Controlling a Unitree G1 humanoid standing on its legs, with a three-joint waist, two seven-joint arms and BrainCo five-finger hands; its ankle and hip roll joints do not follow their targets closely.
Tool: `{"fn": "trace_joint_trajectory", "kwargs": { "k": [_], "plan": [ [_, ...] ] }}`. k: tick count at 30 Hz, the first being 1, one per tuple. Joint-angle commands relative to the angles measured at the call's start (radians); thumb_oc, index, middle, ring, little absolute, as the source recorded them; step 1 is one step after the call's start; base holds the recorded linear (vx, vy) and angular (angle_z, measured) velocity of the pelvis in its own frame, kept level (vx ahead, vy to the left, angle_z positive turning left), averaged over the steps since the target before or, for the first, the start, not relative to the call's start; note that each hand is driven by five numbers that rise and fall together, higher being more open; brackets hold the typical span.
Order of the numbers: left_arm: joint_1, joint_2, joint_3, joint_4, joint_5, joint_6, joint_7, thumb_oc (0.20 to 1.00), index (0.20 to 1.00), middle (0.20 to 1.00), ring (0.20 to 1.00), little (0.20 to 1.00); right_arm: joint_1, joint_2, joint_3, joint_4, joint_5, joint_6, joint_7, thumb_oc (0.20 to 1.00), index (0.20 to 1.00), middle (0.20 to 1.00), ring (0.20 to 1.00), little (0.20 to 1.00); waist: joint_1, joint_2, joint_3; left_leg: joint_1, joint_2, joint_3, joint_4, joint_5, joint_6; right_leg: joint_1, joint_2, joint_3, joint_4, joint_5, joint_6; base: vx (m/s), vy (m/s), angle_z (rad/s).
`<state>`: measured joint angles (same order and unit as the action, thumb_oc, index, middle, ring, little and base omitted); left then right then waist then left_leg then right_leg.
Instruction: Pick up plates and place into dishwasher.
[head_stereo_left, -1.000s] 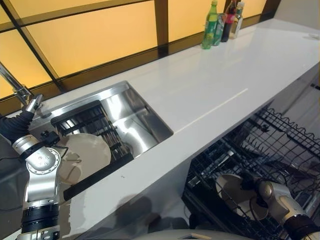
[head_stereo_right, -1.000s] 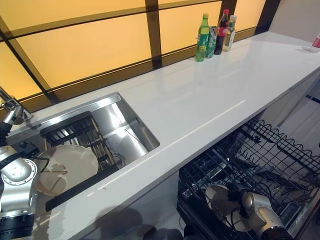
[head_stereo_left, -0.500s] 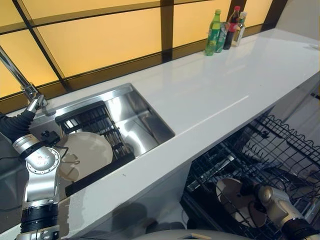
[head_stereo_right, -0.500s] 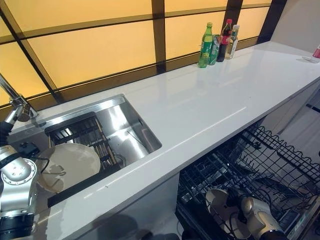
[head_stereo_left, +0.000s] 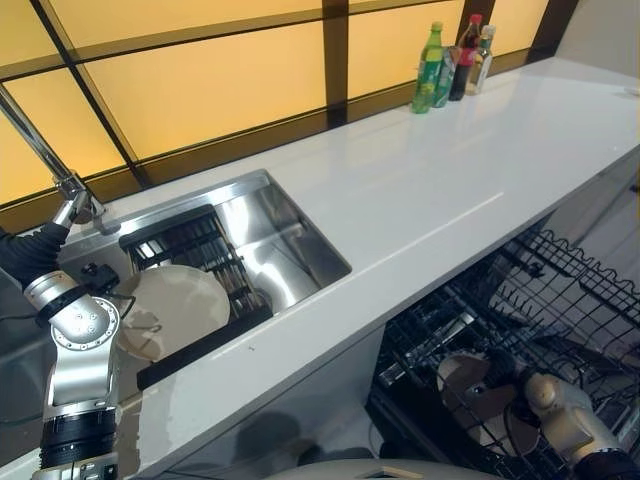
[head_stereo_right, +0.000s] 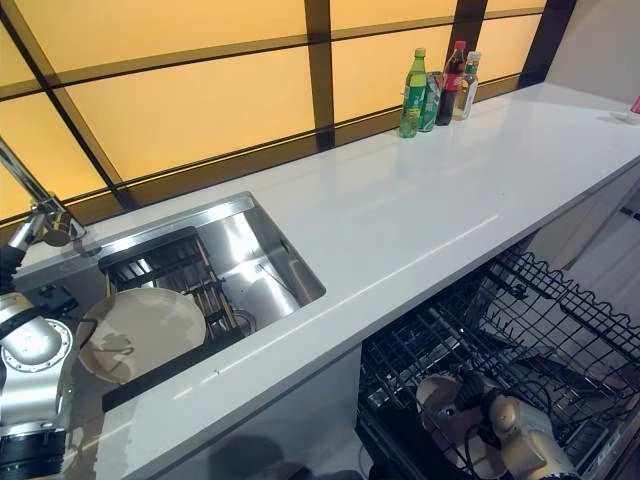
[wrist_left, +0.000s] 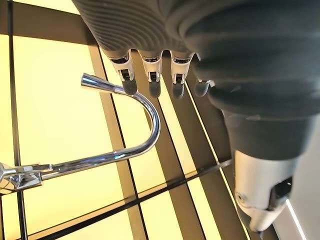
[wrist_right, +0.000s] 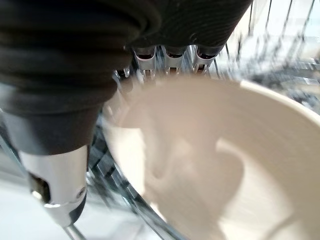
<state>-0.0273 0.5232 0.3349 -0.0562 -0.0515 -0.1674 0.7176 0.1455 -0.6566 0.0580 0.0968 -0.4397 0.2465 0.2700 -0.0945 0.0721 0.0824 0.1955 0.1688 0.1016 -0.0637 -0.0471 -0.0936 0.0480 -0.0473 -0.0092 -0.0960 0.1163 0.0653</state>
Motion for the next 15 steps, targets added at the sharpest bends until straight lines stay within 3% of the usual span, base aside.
{"fn": "trace_joint_trajectory", "kwargs": {
  "k": [1, 5, 15],
  "plan": [
    [0.028, 0.085, 0.036, 0.027, 0.063, -0.079, 0.023, 1.0, 1.0, 1.0, 1.0, 1.0, -0.045, -0.026, -0.096, -0.106, 0.095, -0.037, -0.116, 1.0, 1.0, 1.0, 1.0, 1.0, -0.017, -0.084, -0.034, -0.057, -0.045, -0.001, 0.026, 0.076, 0.021, 0.053, 0.014, 0.005, 0.042, -0.081, -0.03, 0.0, 0.021, -0.1],
    [0.058, 0.072, 0.06, 0.03, 0.082, -0.072, -0.009, 1.0, 1.0, 1.0, 1.0, 1.0, -0.047, -0.029, -0.202, -0.212, 0.132, -0.083, -0.168, 1.0, 1.0, 1.0, 1.0, 1.0, -0.025, -0.073, -0.04, -0.053, -0.048, 0.011, 0.015, 0.075, 0.022, 0.046, 0.015, 0.013, 0.042, -0.083, -0.03, 0.0, 0.038, -0.04],
    [0.083, 0.104, 0.039, 0.066, 0.067, 0.094, -0.263, 1.0, 1.0, 1.0, 1.0, 1.0, -0.062, -0.035, -0.32, -0.31, 0.215, -0.175, -0.251, 1.0, 1.0, 1.0, 1.0, 1.0, -0.025, -0.054, -0.042, -0.059, -0.038, 0.02, -0.004, 0.102, 0.009, 0.043, 0.017, 0.014, 0.043, -0.088, -0.035, 0.0, 0.009, -0.02]
  ]
}}
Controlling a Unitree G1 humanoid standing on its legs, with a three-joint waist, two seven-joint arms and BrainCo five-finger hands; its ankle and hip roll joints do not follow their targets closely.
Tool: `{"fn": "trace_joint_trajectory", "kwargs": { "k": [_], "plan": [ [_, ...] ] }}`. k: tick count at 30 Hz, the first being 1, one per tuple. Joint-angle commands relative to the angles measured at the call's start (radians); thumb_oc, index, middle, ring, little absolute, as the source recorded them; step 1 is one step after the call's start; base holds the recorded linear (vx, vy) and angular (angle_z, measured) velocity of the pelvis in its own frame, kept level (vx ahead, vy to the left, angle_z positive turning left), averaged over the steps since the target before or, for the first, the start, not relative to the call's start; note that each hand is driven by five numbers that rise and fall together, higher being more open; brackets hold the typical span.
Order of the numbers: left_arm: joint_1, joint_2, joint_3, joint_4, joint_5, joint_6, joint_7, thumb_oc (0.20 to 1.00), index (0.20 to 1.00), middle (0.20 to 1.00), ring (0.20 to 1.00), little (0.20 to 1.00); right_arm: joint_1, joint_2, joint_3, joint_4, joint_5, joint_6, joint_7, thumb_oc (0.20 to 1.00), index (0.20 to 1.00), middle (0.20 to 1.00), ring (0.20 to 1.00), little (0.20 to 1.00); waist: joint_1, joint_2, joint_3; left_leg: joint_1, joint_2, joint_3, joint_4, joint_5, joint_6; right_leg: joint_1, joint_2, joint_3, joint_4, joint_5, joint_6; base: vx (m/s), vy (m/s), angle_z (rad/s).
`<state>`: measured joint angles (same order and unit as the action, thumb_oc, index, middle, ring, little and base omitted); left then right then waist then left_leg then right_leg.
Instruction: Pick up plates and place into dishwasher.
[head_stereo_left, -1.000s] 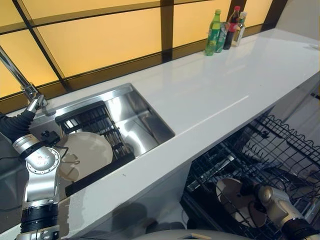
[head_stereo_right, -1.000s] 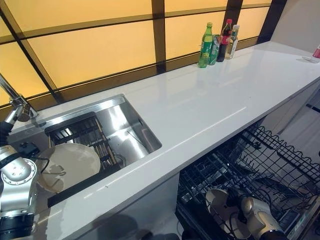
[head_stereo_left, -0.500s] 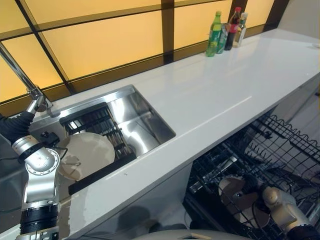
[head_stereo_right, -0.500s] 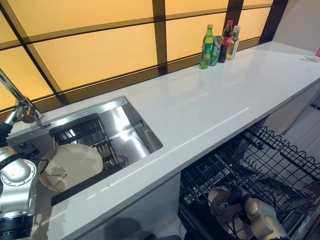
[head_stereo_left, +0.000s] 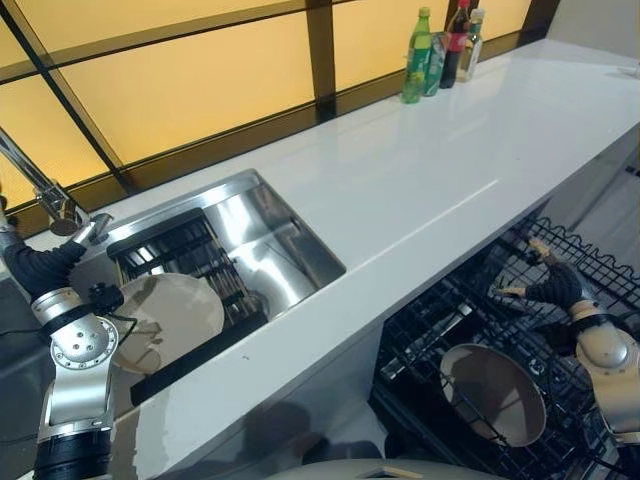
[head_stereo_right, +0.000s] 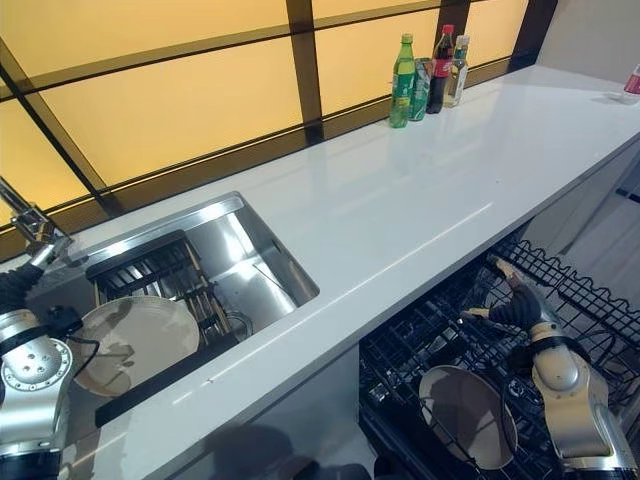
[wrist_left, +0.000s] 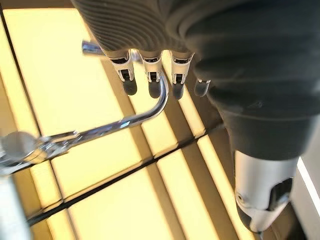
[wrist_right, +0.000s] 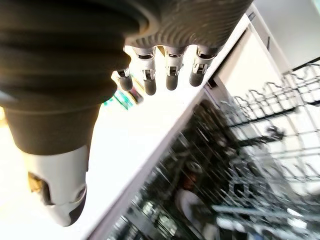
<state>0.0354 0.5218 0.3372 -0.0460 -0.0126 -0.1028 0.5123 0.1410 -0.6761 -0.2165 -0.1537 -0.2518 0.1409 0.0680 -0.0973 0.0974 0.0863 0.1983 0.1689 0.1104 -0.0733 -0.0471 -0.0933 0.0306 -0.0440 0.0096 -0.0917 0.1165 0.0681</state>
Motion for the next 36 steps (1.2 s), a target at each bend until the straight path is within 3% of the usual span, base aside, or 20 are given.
{"fn": "trace_joint_trajectory", "kwargs": {
  "k": [1, 8, 12, 15, 27, 36],
  "plan": [
    [0.017, 0.104, 0.029, 0.073, -0.002, 0.058, -0.087, 1.0, 1.0, 1.0, 1.0, 1.0, -0.064, -0.016, -0.051, -0.064, 0.028, -0.082, -0.054, 1.0, 1.0, 1.0, 1.0, 1.0, -0.02, -0.077, -0.045, -0.067, -0.037, 0.008, 0.005, 0.107, 0.007, 0.057, 0.014, -0.005, 0.04, -0.087, -0.039, -0.05, -0.009, 0.0],
    [0.02, 0.074, 0.03, 0.169, -0.04, 0.146, -0.082, 1.0, 1.0, 1.0, 1.0, 1.0, -0.095, -0.032, -0.067, -0.088, 0.024, -0.081, -0.068, 1.0, 1.0, 1.0, 1.0, 1.0, 0.008, -0.077, -0.031, -0.11, -0.053, -0.061, 0.065, 0.12, 0.004, 0.049, 0.021, 0.0, 0.057, -0.092, -0.058, -0.01, -0.004, 0.0],
    [0.044, 0.059, 0.057, 0.195, -0.041, 0.172, -0.063, 1.0, 1.0, 1.0, 1.0, 1.0, -0.113, -0.04, -0.05, -0.089, 0.027, -0.057, -0.073, 1.0, 1.0, 1.0, 1.0, 1.0, 0.05, -0.082, -0.025, -0.131, -0.107, -0.177, 0.079, 0.096, 0.027, 0.047, 0.021, 0.023, 0.069, -0.095, -0.063, 0.01, 0.016, -0.07],
    [0.069, 0.062, 0.076, 0.19, -0.044, 0.185, -0.072, 1.0, 1.0, 1.0, 1.0, 1.0, -0.123, -0.036, -0.033, -0.093, 0.03, -0.057, -0.073, 1.0, 1.0, 1.0, 1.0, 1.0, 0.072, -0.082, -0.023, -0.139, -0.131, -0.216, 0.08, 0.087, 0.038, 0.046, 0.019, 0.027, 0.076, -0.1, -0.064, 0.01, 0.052, -0.2],
    [0.09, 0.084, 0.103, 0.16, -0.037, 0.269, -0.106, 1.0, 1.0, 1.0, 1.0, 1.0, -0.12, -0.022, -0.016, -0.11, 0.045, -0.038, -0.07, 1.0, 1.0, 1.0, 1.0, 1.0, 0.092, -0.074, -0.025, -0.134, -0.14, -0.207, 0.037, 0.097, 0.038, 0.042, -0.015, -0.024, 0.068, -0.095, -0.043, 0.01, 0.102, 0.03],
    [0.119, 0.094, 0.083, 0.128, -0.064, 0.288, -0.247, 1.0, 1.0, 1.0, 1.0, 1.0, -0.111, -0.024, -0.007, -0.128, 0.065, -0.012, -0.076, 1.0, 1.0, 1.0, 1.0, 1.0, 0.102, -0.078, -0.021, -0.129, -0.149, -0.204, 0.024, 0.094, 0.051, 0.04, -0.019, -0.027, 0.06, -0.086, -0.029, 0.02, 0.019, 0.09]
  ]
}}
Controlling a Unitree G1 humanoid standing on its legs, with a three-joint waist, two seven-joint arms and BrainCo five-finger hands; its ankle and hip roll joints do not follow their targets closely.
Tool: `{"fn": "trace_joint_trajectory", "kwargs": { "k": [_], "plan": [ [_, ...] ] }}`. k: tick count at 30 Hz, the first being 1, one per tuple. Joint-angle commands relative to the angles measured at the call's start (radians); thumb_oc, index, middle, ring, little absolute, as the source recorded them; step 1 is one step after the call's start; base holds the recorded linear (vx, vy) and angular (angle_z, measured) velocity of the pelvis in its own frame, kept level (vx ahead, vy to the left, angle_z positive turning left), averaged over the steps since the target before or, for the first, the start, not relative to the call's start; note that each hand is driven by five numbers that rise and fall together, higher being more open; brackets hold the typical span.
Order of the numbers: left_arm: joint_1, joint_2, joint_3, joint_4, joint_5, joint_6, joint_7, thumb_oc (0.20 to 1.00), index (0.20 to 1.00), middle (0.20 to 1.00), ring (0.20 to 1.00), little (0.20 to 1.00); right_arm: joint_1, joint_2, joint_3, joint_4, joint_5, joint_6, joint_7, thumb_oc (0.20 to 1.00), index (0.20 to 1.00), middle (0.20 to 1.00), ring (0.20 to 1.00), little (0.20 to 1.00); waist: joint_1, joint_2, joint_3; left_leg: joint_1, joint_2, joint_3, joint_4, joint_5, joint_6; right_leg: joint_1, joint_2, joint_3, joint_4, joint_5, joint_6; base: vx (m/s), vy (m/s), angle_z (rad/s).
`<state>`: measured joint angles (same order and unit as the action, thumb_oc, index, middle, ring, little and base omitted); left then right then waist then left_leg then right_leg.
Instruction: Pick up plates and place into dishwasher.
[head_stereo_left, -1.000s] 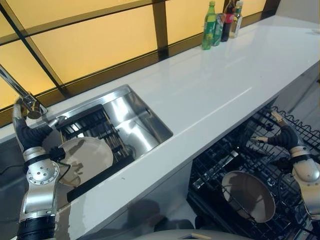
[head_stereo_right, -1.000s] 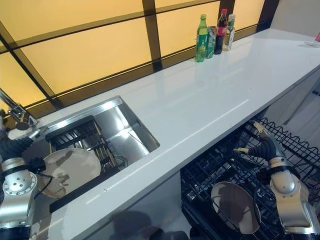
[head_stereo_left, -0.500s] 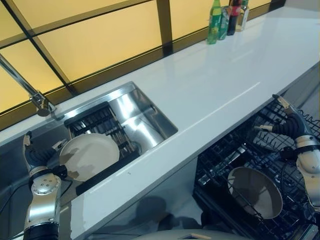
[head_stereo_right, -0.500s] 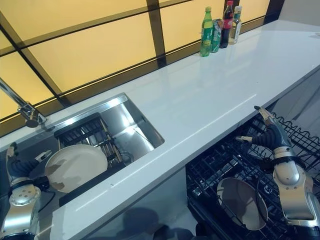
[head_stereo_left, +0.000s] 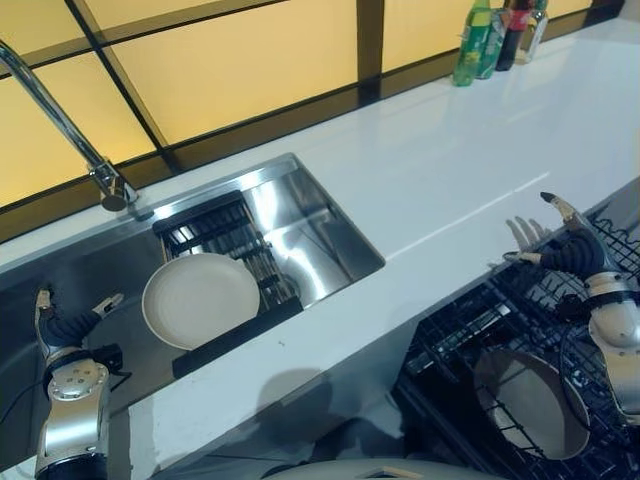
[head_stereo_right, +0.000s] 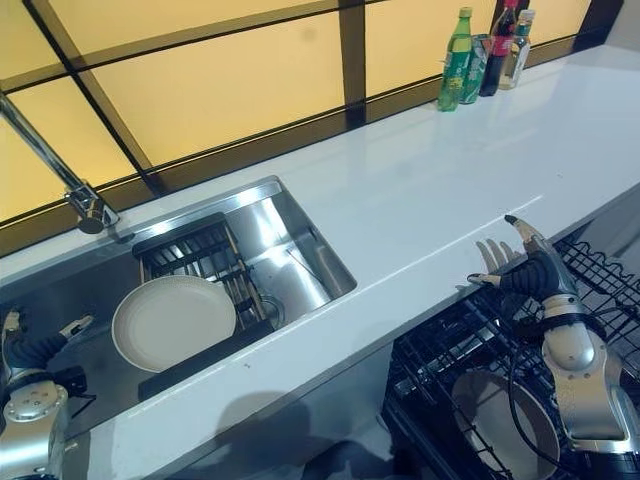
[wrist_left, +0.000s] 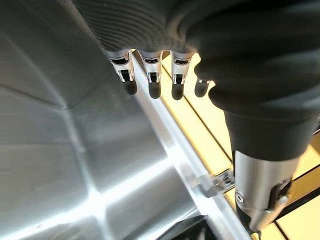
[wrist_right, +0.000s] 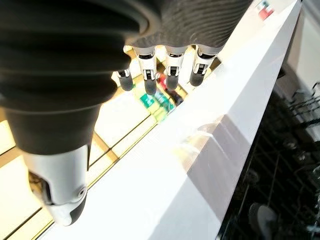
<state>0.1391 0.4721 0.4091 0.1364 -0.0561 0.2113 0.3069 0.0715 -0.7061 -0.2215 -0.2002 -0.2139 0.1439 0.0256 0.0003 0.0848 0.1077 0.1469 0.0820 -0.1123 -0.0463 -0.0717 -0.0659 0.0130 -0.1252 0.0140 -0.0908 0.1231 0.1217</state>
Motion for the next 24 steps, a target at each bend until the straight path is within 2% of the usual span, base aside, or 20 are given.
{"fn": "trace_joint_trajectory", "kwargs": {
  "k": [1, 4, 7, 12, 19, 24],
  "plan": [
    [0.014, 0.145, 0.009, -0.058, -0.032, -0.026, -0.051, 1.0, 1.0, 1.0, 1.0, 1.0, -0.042, 0.005, -0.001, -0.081, 0.028, -0.013, -0.034, 1.0, 1.0, 1.0, 1.0, 1.0, 0.004, -0.065, -0.041, -0.076, -0.062, 0.02, -0.004, 0.118, 0.024, 0.058, 0.062, -0.031, 0.059, -0.092, -0.082, 0.0, 0.0, 0.0],
    [0.014, 0.14, 0.002, -0.075, -0.108, -0.032, -0.096, 1.0, 1.0, 1.0, 1.0, 1.0, -0.036, 0.01, 0.002, -0.081, 0.027, -0.009, -0.042, 1.0, 1.0, 1.0, 1.0, 1.0, 0.003, -0.063, -0.037, -0.075, -0.064, 0.023, -0.006, 0.118, 0.028, 0.058, 0.062, -0.03, 0.056, -0.089, -0.079, 0.0, 0.0, 0.0],
    [0.012, 0.114, -0.005, -0.098, -0.278, -0.043, -0.175, 1.0, 1.0, 1.0, 1.0, 1.0, -0.021, 0.012, 0.001, -0.082, 0.024, -0.011, -0.052, 1.0, 1.0, 1.0, 1.0, 1.0, 0.002, -0.062, -0.032, -0.075, -0.065, 0.026, -0.005, 0.116, 0.03, 0.058, 0.062, -0.03, 0.053, -0.087, -0.076, 0.0, 0.0, 0.0],
    [0.015, 0.078, -0.015, -0.104, -0.443, -0.05, -0.197, 1.0, 1.0, 1.0, 1.0, 1.0, -0.009, 0.014, 0.0, -0.073, 0.024, -0.023, -0.063, 1.0, 1.0, 1.0, 1.0, 1.0, -0.002, -0.06, -0.024, -0.073, -0.064, 0.032, -0.001, 0.112, 0.032, 0.057, 0.06, -0.029, 0.053, -0.086, -0.074, 0.0, 0.0, 0.0],
    [0.008, 0.06, -0.03, -0.098, -0.524, -0.055, -0.21, 1.0, 1.0, 1.0, 1.0, 1.0, -0.001, -0.007, -0.003, -0.075, 0.048, -0.03, -0.071, 1.0, 1.0, 1.0, 1.0, 1.0, -0.011, -0.056, -0.018, -0.073, -0.067, 0.037, 0.005, 0.107, 0.033, 0.058, 0.058, -0.022, 0.053, -0.087, -0.072, 0.0, 0.0, 0.0],
    [0.008, 0.055, -0.044, -0.089, -0.51, -0.047, -0.217, 1.0, 1.0, 1.0, 1.0, 1.0, 0.007, -0.002, 0.0, -0.08, 0.044, -0.036, -0.08, 1.0, 1.0, 1.0, 1.0, 1.0, -0.016, -0.052, -0.017, -0.073, -0.069, 0.039, 0.012, 0.103, 0.034, 0.056, 0.056, -0.018, 0.055, -0.086, -0.07, 0.0, 0.0, 0.0]
  ]
}}
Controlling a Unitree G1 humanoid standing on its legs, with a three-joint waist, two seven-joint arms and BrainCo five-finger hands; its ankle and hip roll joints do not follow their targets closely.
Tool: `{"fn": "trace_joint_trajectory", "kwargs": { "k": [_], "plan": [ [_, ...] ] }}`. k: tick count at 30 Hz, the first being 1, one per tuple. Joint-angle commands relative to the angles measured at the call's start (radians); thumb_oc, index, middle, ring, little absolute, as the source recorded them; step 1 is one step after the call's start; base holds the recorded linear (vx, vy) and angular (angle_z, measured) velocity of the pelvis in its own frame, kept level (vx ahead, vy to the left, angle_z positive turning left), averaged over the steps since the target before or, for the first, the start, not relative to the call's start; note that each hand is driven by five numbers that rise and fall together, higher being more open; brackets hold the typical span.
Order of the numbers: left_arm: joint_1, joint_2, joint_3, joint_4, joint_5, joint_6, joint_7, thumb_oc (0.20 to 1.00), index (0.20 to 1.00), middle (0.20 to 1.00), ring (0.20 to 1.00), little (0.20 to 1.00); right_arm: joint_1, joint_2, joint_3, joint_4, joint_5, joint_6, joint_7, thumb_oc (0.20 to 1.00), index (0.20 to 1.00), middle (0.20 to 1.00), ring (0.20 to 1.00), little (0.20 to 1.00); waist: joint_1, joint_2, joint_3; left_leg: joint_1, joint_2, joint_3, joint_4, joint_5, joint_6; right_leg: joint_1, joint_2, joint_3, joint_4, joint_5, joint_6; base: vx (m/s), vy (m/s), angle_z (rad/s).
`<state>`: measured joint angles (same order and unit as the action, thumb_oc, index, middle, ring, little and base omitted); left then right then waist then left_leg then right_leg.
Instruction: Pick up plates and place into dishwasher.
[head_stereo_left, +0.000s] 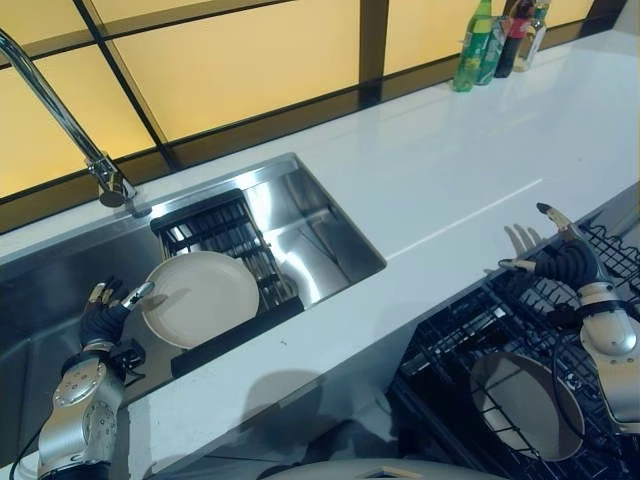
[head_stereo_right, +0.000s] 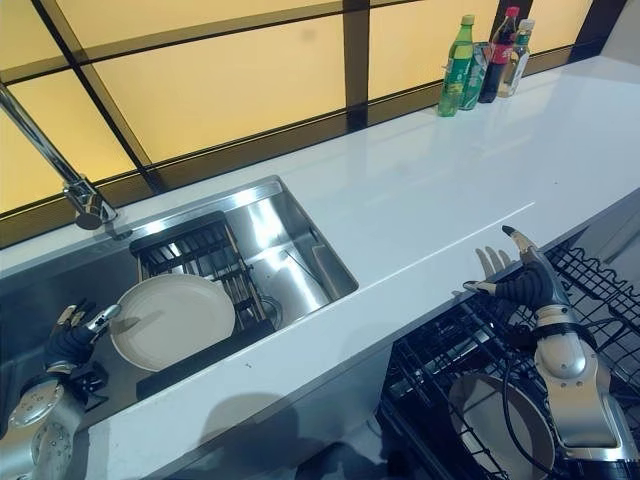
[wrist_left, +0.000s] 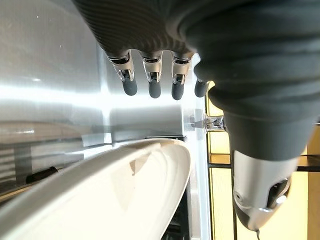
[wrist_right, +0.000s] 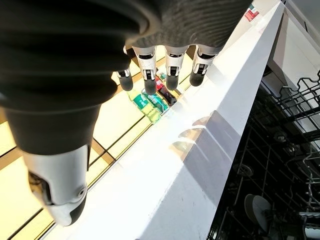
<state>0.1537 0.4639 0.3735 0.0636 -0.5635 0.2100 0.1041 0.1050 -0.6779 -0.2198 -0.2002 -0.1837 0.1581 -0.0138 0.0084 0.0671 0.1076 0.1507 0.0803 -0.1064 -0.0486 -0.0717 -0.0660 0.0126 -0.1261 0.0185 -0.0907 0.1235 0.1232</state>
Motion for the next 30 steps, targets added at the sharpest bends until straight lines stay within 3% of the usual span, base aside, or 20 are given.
{"fn": "trace_joint_trajectory", "kwargs": {
  "k": [1, 7, 10, 13, 18, 29, 30],
  "plan": [
    [-0.006, 0.065, -0.011, -0.011, 0.007, -0.041, -0.018, 1.0, 1.0, 1.0, 1.0, 1.0, -0.026, -0.032, -0.002, -0.08, 0.014, -0.054, -0.046, 1.0, 1.0, 1.0, 1.0, 1.0, -0.025, -0.034, -0.016, -0.077, -0.068, 0.033, 0.015, 0.102, 0.035, 0.056, 0.057, -0.021, 0.055, -0.087, -0.072, 0.0, 0.0, 0.0],
    [0.011, 0.102, -0.032, 0.013, 0.133, 0.01, -0.068, 1.0, 1.0, 1.0, 1.0, 1.0, -0.025, -0.041, -0.013, -0.093, 0.029, -0.056, -0.073, 1.0, 1.0, 1.0, 1.0, 1.0, -0.028, -0.034, -0.014, -0.077, -0.071, 0.039, 0.024, 0.095, 0.038, 0.056, 0.058, -0.013, 0.056, -0.086, -0.069, 0.0, 0.0, -0.05],
    [0.026, 0.137, -0.048, 0.028, 0.255, 0.055, -0.122, 1.0, 1.0, 1.0, 1.0, 1.0, -0.016, -0.05, -0.028, -0.105, 0.04, -0.057, -0.065, 1.0, 1.0, 1.0, 1.0, 1.0, -0.032, -0.033, -0.015, -0.076, -0.072, 0.044, 0.025, 0.093, 0.04, 0.057, 0.06, -0.008, 0.052, -0.084, -0.067, 0.0, -0.001, -0.09],
    [0.039, 0.182, -0.06, 0.048, 0.359, 0.083, -0.111, 1.0, 1.0, 1.0, 1.0, 1.0, -0.006, -0.062, -0.038, -0.114, 0.053, -0.054, -0.065, 1.0, 1.0, 1.0, 1.0, 1.0, -0.035, -0.03, -0.013, -0.075, -0.074, 0.049, 0.027, 0.091, 0.042, 0.057, 0.06, -0.004, 0.05, -0.082, -0.064, 0.01, 0.002, -0.07],
    [0.027, 0.229, -0.062, 0.09, 0.397, 0.099, -0.097, 1.0, 1.0, 1.0, 1.0, 1.0, -0.015, -0.074, -0.03, -0.109, 0.061, -0.046, -0.076, 1.0, 1.0, 1.0, 1.0, 1.0, -0.042, -0.029, -0.007, -0.076, -0.075, 0.057, 0.032, 0.089, 0.045, 0.053, 0.06, 0.002, 0.053, -0.079, -0.061, 0.0, 0.001, -0.01],
    [0.03, 0.241, -0.076, 0.076, 0.429, 0.117, -0.113, 1.0, 1.0, 1.0, 1.0, 1.0, -0.006, -0.074, -0.03, -0.113, 0.074, -0.049, -0.092, 1.0, 1.0, 1.0, 1.0, 1.0, -0.046, -0.031, 0.001, -0.077, -0.077, 0.065, 0.032, 0.087, 0.048, 0.051, 0.061, 0.004, 0.053, -0.078, -0.058, 0.0, -0.002, -0.02],
    [0.03, 0.241, -0.076, 0.076, 0.428, 0.113, -0.11, 0.853, 0.853, 0.853, 0.853, 0.853, -0.007, -0.074, -0.031, -0.112, 0.075, -0.049, -0.092, 1.0, 1.0, 1.0, 1.0, 1.0, -0.046, -0.031, 0.001, -0.077, -0.076, 0.066, 0.031, 0.088, 0.048, 0.051, 0.061, 0.004, 0.052, -0.078, -0.057, 0.0, -0.006, -0.07]
  ]
}}
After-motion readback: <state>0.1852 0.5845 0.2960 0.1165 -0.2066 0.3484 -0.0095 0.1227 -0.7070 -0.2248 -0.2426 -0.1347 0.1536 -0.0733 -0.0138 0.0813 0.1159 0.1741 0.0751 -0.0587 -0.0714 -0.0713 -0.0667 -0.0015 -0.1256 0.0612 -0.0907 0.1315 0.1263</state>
